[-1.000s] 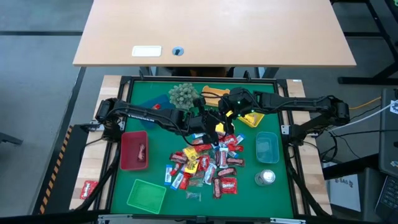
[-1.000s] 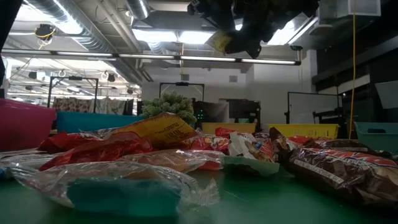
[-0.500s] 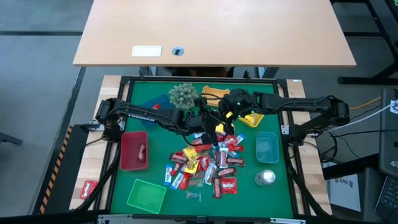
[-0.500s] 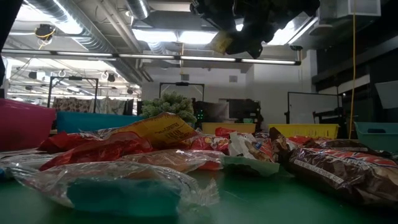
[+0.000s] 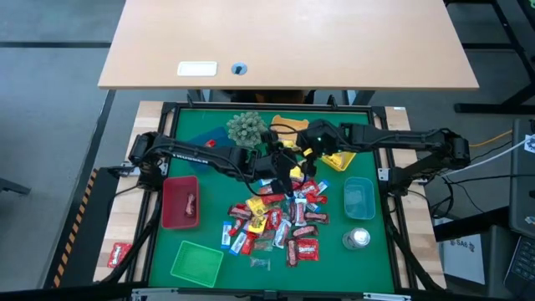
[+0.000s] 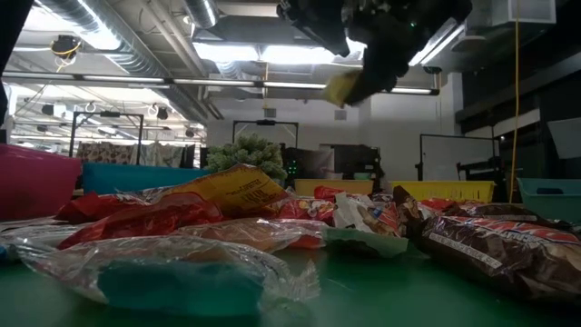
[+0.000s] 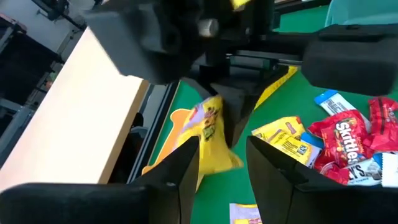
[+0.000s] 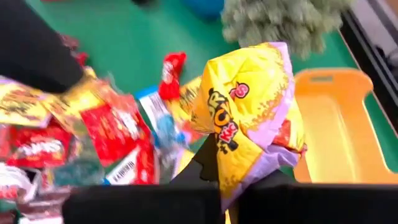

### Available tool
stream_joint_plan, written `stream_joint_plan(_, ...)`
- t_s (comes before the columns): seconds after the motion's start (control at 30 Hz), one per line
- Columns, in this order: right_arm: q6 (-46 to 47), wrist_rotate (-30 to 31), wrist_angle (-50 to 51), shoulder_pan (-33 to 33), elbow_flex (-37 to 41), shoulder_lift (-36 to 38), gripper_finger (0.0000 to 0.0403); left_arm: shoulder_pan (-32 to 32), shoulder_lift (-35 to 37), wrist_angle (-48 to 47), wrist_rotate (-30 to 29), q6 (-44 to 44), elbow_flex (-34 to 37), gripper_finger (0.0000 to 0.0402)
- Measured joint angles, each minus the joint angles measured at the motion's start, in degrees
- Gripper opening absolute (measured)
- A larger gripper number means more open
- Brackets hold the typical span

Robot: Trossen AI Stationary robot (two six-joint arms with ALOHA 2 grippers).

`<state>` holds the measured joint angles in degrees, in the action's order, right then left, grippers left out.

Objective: Sort candy
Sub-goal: Put the yellow candy into the yellow bin

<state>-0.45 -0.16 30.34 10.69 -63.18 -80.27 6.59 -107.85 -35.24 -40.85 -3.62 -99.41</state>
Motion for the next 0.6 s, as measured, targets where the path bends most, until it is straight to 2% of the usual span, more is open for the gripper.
stream_joint_plan(0.1,-1.1,0.1,3.8,2.5,0.0,0.0,0.0000,0.3,0.0,-0.9,-0.1,-0.7,0.0,0.0120)
stream_joint_plan(0.2,-1.7,0.1,9.6,5.0,0.0,0.0,0.0000,0.8,0.8,-6.5,0.0,-0.8,0.0,0.0120)
stream_joint_plan(0.37,-4.0,0.4,19.0,7.7,0.0,0.1,0.0000,0.9,3.3,-20.9,0.0,9.4,0.9,0.0120)
stream_joint_plan(0.5,-5.9,2.2,21.7,7.8,1.6,1.8,0.0000,0.8,4.3,-23.4,0.0,15.7,8.3,0.0120)
stream_joint_plan(0.6,-6.4,2.7,21.8,7.8,4.4,3.9,0.0000,0.8,5.1,-21.2,3.0,17.9,15.8,0.0120)
